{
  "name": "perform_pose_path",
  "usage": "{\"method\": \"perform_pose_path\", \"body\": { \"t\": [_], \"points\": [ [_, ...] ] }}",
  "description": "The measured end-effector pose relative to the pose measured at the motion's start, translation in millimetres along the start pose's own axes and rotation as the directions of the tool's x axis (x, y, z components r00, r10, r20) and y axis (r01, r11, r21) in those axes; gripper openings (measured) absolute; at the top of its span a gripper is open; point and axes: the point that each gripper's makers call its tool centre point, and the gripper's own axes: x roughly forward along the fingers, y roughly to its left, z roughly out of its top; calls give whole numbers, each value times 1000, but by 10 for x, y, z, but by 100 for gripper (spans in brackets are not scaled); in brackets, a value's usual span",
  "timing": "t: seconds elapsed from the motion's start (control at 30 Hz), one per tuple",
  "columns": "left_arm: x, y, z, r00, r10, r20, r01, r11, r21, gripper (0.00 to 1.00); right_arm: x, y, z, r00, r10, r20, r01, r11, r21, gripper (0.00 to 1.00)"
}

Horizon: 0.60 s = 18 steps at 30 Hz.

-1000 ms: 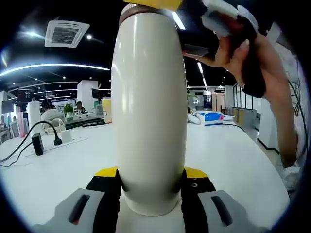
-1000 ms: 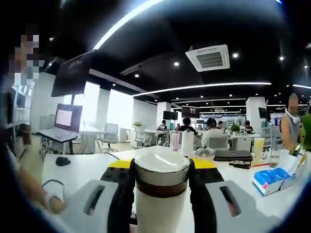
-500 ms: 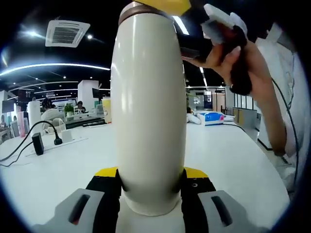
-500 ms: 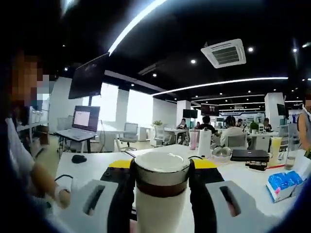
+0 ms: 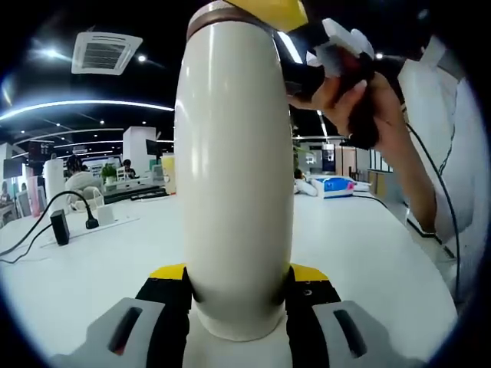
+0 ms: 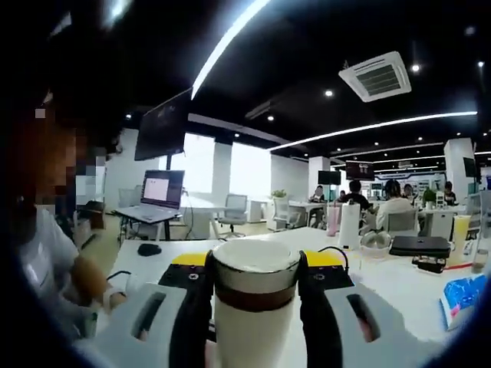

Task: Grasp the water cup twist off the cup lid place the cup lid on the table

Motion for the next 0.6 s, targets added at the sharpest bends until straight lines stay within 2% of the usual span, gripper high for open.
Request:
{"method": "perform_pose_path", "body": {
  "t": [0.2,0.27,0.6],
  "points": [
    [3,4,-2,1000,-1,0,1,1000,0,49,7,32,-12,998,62,-1,-62,998,13,46],
    [3,6,-2,1000,-1,0,1,1000,1,49,9,48,-16,995,100,-4,-100,995,20,46],
    [3,15,-6,1000,-1,-1,1,1000,1,49,11,65,-18,980,198,-8,-197,980,37,46]
  ]
}}
